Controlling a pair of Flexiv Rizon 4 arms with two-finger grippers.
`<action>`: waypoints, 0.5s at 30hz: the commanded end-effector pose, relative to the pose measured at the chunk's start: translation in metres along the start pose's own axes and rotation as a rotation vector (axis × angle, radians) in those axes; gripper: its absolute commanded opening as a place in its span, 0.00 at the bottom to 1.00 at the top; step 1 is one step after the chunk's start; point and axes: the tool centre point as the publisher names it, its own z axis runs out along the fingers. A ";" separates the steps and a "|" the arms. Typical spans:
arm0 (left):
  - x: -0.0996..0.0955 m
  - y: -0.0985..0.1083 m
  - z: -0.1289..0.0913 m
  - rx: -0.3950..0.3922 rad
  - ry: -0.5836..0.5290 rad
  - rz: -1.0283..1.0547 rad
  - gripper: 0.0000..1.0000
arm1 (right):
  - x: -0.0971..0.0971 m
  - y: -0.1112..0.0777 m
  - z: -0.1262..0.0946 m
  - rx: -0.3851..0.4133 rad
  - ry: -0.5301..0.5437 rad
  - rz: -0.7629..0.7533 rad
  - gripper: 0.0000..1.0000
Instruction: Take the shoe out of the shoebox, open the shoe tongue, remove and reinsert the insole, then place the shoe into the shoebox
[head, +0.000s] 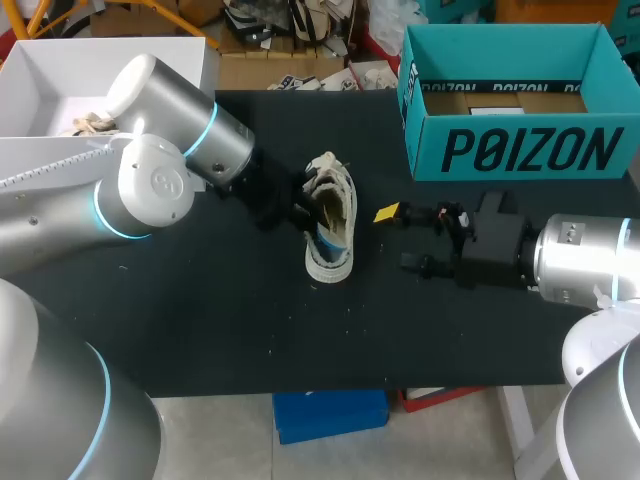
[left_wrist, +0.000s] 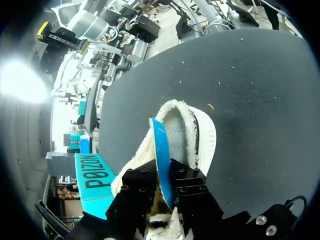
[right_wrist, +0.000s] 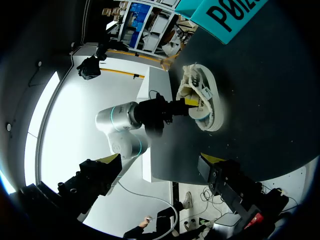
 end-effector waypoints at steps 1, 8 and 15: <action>-0.002 -0.011 -0.005 -0.002 -0.025 0.005 0.95 | 0.001 0.000 0.000 0.000 -0.003 0.001 1.00; -0.006 -0.025 -0.017 0.009 -0.058 0.026 0.94 | 0.001 0.000 0.000 0.000 -0.003 0.001 1.00; -0.014 -0.037 -0.030 0.018 -0.077 0.049 0.62 | 0.001 0.000 0.000 0.000 -0.003 0.001 1.00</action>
